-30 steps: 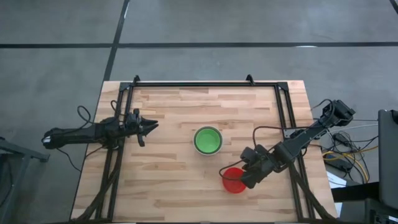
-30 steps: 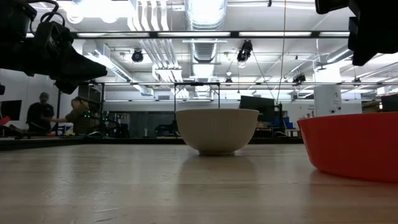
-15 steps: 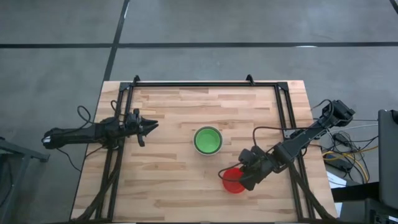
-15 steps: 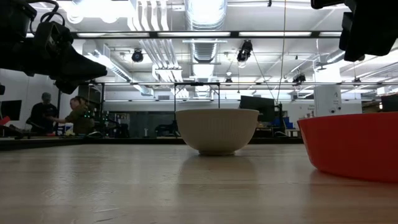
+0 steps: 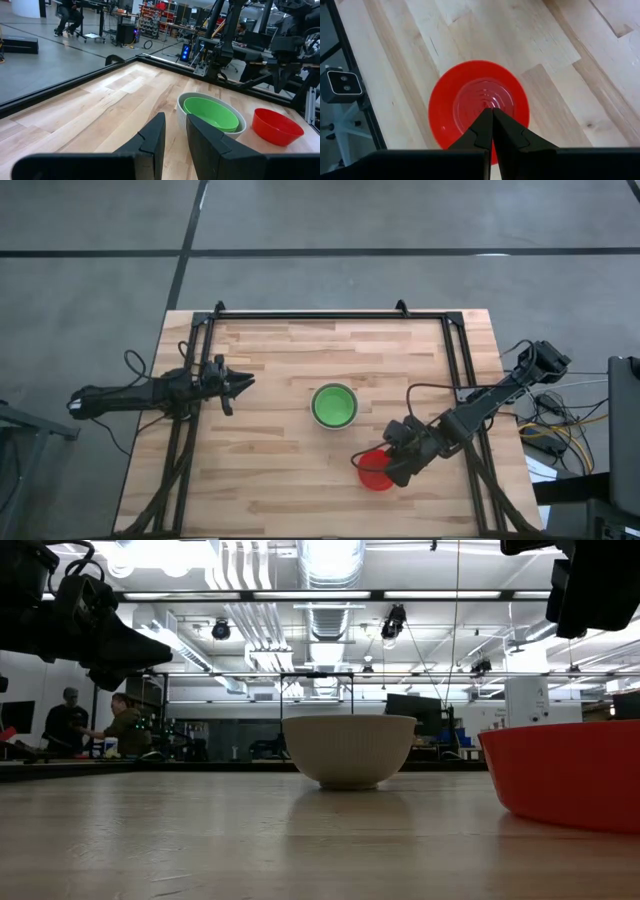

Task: Nest bowls inside each other
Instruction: Stack the red bowl on the green bowl

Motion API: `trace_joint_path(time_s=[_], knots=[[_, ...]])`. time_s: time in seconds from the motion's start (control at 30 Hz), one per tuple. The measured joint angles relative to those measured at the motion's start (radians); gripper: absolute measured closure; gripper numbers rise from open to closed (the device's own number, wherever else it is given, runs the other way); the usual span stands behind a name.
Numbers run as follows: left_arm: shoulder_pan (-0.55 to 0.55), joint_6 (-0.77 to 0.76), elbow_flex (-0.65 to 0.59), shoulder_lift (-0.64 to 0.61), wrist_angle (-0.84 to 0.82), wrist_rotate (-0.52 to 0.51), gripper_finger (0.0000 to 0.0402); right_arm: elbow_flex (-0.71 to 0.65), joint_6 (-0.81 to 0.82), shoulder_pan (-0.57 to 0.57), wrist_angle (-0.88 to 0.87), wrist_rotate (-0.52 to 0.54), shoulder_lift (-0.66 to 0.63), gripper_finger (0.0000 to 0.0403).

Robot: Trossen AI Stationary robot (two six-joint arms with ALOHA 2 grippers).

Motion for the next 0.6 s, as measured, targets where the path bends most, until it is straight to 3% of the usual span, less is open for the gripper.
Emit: trace_joint_path(time_s=[0.6], knots=[[0.000,0.000,0.000,0.000,0.000,0.000,0.0319,-0.018,-0.026,-0.010,0.050,-0.003,-0.001,0.0394]])
